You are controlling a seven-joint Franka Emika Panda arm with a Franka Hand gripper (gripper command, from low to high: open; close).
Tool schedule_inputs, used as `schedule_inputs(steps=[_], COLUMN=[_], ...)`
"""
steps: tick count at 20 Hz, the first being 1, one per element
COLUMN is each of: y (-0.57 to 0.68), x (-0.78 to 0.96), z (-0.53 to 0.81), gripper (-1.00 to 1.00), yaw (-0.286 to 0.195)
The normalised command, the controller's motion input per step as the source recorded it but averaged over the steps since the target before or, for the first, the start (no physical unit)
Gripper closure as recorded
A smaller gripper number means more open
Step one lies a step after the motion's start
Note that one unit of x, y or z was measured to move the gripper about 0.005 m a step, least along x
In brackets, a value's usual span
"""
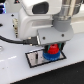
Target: Insert the blue gear onto the right peg, followed by the red gear
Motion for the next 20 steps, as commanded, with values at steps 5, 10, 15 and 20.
schedule_inputs(steps=[5, 10, 15, 20], y=[0.02, 0.05, 0.02, 0.05], x=[0.11, 0.04, 0.05, 0.00], z=[-0.06, 0.06, 0.15, 0.60], gripper=[1.00, -1.00, -1.00, -1.00], yaw=[0.000, 0.000, 0.000, 0.000])
